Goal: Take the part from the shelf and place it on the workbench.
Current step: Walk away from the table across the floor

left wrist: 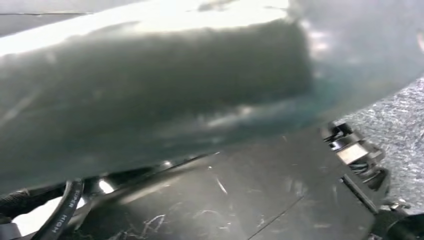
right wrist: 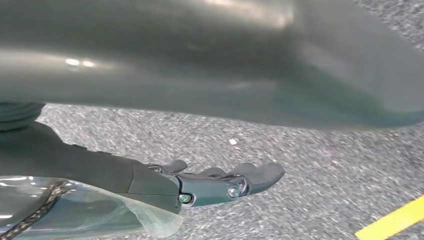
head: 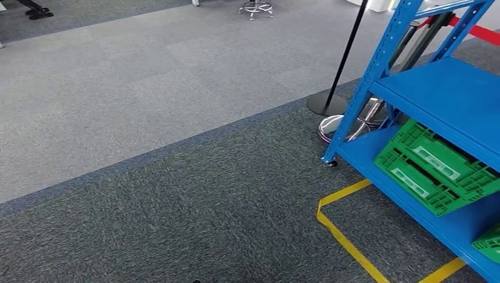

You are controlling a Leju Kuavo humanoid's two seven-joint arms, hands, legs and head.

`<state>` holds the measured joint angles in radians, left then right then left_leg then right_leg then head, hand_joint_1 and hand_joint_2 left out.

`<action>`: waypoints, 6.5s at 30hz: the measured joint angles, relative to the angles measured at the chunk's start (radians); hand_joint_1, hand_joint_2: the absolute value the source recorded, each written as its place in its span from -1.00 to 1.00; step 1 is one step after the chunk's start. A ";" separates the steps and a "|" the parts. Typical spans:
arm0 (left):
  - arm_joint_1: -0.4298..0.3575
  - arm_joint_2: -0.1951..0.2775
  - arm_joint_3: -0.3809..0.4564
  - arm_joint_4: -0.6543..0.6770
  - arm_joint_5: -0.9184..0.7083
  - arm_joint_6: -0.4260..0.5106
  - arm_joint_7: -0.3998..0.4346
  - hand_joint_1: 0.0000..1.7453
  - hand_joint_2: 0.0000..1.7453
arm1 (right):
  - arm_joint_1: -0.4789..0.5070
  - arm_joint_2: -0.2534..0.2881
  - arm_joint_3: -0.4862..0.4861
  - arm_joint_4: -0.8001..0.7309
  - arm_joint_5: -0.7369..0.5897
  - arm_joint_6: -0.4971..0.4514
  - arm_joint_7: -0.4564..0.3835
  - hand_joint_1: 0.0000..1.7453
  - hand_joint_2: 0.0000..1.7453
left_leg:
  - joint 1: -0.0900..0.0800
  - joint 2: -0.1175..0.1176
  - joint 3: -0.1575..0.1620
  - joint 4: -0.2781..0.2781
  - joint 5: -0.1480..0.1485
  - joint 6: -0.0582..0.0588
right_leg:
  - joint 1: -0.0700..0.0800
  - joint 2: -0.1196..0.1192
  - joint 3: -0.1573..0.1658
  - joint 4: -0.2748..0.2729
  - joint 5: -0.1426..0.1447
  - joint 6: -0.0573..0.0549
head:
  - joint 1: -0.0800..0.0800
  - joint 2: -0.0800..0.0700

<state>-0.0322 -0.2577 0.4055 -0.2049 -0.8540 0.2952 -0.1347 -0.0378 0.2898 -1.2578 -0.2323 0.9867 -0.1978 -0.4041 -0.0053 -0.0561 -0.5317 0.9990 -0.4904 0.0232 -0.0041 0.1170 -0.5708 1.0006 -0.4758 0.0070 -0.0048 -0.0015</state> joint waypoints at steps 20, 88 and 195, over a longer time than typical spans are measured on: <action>0.003 -0.007 0.004 0.000 0.016 0.016 -0.018 -1.00 -1.00 | -0.003 0.003 -0.015 -0.004 0.000 0.007 -0.008 -1.00 -1.00 | 0.009 0.084 -0.049 0.159 -0.115 -0.039 | -0.008 -0.120 0.012 0.000 -0.011 -0.012 | -0.003 0.000; 0.009 -0.009 0.033 0.010 -0.025 0.072 -0.036 -1.00 -1.00 | 0.016 -0.038 -0.006 0.009 0.056 0.151 0.073 -1.00 -1.00 | 0.019 0.036 -0.157 0.084 -0.036 -0.058 | -0.029 -0.009 0.258 -0.113 -0.128 -0.006 | -0.018 0.000; 0.004 -0.007 0.065 0.014 -0.047 0.097 -0.069 -1.00 -1.00 | -0.012 -0.043 0.010 0.021 0.100 0.123 0.135 -1.00 -1.00 | 0.004 0.070 -0.063 -0.005 0.096 0.048 | -0.010 -0.124 0.103 -0.025 -0.072 0.007 | -0.001 0.000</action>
<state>-0.0280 -0.2647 0.4704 -0.1909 -0.9010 0.3918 -0.2041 -0.0493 0.2468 -1.2474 -0.2117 1.0863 -0.0751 -0.2688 -0.0008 0.0143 -0.5946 0.9943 -0.3949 0.0716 -0.0137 -0.0066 -0.4679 0.9757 -0.5477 0.0144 -0.0060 -0.0015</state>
